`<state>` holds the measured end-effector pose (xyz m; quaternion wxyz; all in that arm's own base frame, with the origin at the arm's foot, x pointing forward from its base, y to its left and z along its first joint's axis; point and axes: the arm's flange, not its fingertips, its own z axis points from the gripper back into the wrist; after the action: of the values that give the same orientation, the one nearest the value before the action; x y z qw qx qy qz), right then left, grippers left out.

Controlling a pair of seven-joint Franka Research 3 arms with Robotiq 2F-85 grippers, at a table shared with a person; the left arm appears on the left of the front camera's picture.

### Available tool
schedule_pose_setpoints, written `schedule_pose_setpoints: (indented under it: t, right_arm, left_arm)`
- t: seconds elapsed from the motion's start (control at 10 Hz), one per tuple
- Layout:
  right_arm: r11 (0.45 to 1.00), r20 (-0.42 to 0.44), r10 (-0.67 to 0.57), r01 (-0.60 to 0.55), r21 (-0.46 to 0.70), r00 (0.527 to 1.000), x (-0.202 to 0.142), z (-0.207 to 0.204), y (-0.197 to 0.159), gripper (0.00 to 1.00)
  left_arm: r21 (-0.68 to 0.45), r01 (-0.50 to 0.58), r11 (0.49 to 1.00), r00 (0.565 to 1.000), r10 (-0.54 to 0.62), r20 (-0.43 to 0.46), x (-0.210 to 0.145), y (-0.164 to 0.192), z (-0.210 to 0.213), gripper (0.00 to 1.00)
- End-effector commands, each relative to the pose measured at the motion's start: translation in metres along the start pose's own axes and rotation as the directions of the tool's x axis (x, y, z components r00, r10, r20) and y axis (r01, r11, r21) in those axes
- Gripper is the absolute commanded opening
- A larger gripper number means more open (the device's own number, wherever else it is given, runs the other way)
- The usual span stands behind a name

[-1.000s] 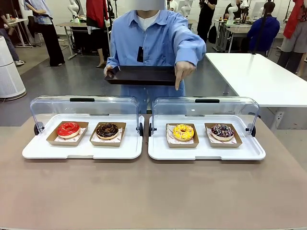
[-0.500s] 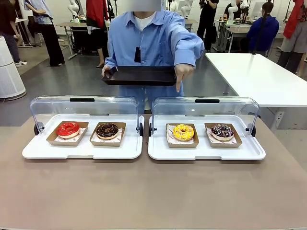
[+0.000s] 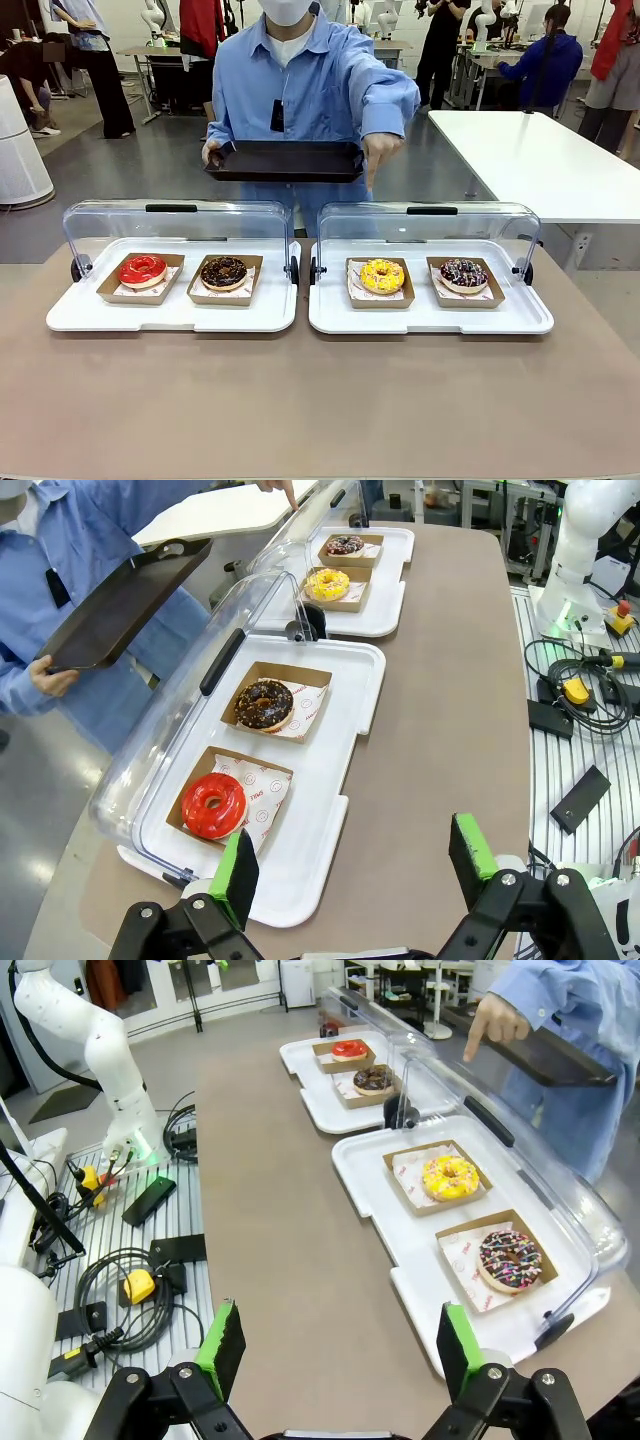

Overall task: Provide the desired donut to the person.
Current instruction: Pick up and lift the Paper togo box containing the Donut pointed at by the person.

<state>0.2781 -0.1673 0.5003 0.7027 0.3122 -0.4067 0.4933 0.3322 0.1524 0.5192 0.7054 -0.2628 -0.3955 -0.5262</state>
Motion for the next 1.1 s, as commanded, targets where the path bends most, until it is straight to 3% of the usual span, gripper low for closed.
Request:
schedule_pose_setpoints:
  t: [0.0,0.8,1.0]
  right_arm:
    - [1.000,0.010,0.009,-0.009,0.005,1.000,-0.001,0.000,0.000,1.00]
    - [1.000,0.000,0.000,0.000,0.000,1.000,0.000,0.000,0.000,1.00]
    - [0.996,-0.132,0.072,-0.063,0.066,0.989,0.059,-0.035,-0.009,1.00]
  left_arm:
    - [0.000,0.000,1.000,1.000,0.000,0.007,0.000,0.000,0.001,1.00]
    - [0.000,0.000,1.000,1.000,0.000,0.007,0.000,0.000,0.001,1.00]
    - [0.000,0.000,1.000,1.000,0.000,0.007,0.000,0.000,0.001,1.00]
